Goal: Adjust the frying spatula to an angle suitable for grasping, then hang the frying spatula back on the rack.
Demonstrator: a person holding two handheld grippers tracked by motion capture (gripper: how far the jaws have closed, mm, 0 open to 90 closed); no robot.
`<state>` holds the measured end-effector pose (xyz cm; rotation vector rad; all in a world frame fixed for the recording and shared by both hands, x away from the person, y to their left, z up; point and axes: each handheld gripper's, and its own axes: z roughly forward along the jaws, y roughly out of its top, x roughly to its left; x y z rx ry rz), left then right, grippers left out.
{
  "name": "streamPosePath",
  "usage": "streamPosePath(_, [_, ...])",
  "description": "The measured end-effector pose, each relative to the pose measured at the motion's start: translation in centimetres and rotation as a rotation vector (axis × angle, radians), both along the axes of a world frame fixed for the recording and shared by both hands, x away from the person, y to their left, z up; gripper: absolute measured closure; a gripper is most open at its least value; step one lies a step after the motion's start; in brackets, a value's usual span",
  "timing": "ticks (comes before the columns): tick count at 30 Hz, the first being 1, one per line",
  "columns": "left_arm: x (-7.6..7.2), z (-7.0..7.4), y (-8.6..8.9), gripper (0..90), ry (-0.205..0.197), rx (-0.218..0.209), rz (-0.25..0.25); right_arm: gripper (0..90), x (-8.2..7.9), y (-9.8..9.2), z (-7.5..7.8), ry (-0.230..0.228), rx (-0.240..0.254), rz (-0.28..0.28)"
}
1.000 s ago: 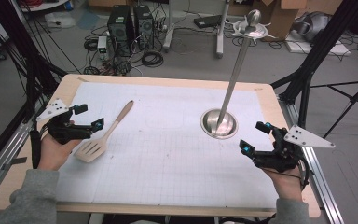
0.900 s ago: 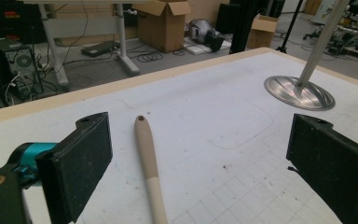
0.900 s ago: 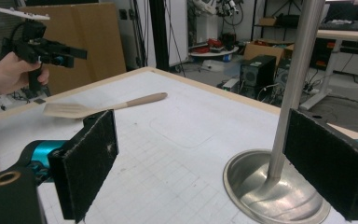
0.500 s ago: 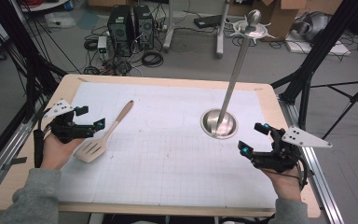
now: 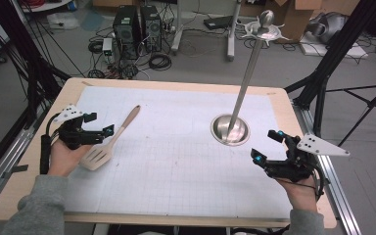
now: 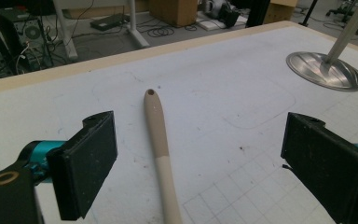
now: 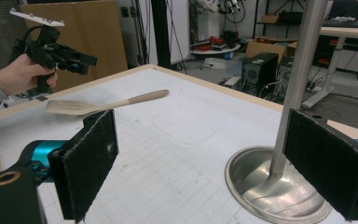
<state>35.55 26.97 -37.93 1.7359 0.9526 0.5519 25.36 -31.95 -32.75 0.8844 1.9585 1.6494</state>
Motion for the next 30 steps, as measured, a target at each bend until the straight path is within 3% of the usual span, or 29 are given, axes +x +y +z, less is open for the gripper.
streamPosePath(9, [0.6, -0.5, -0.2, 11.1, 0.018, 0.006, 0.02, 9.0, -0.2, -0.2, 0.0, 0.002, 0.0, -0.005])
streamPosePath(30, [2.1, -1.7, -1.2, 12.2, 0.113, 0.045, 0.066, 9.0, -0.5, -0.5, -0.3, 0.01, -0.002, -0.009])
